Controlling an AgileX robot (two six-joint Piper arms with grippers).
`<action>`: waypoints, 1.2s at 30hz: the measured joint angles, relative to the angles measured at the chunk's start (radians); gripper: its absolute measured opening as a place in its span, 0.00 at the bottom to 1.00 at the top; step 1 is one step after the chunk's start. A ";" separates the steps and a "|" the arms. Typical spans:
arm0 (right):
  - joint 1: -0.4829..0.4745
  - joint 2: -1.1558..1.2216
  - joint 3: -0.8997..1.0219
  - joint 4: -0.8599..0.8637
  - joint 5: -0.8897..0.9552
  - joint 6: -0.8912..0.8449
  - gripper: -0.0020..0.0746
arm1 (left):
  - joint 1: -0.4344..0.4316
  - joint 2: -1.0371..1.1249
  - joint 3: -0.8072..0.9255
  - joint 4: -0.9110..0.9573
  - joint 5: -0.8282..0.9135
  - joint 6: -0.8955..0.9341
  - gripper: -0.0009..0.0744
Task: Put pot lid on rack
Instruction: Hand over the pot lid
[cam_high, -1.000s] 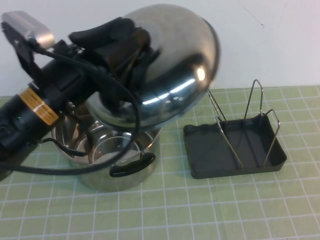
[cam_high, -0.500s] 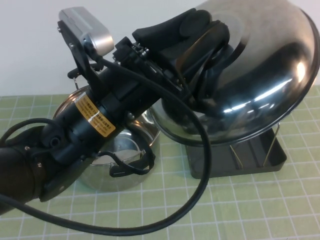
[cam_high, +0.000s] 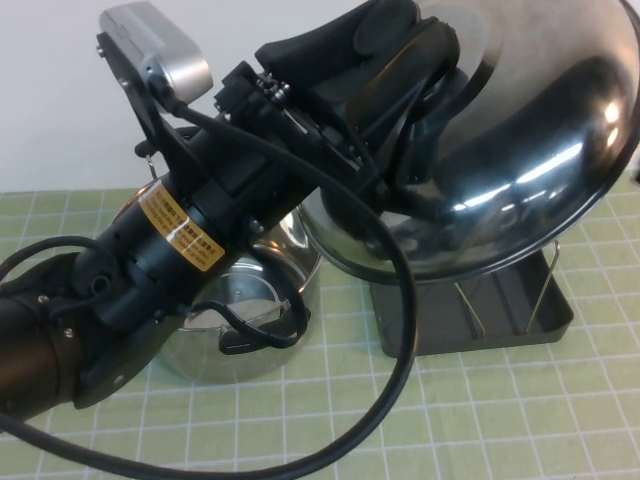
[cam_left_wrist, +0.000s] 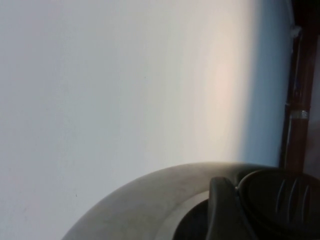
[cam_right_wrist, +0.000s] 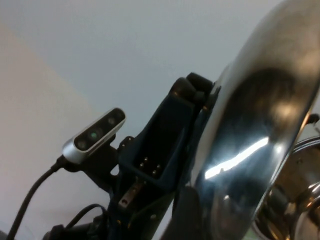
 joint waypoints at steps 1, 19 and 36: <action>0.000 0.035 -0.009 0.006 0.034 -0.004 0.82 | 0.000 0.000 0.000 0.002 0.000 0.000 0.45; 0.077 0.193 -0.101 0.033 0.116 -0.109 0.36 | 0.000 0.000 0.000 0.109 0.011 0.005 0.45; 0.083 0.193 -0.105 0.036 0.179 -0.237 0.09 | 0.008 0.004 0.000 0.259 0.045 -0.102 0.89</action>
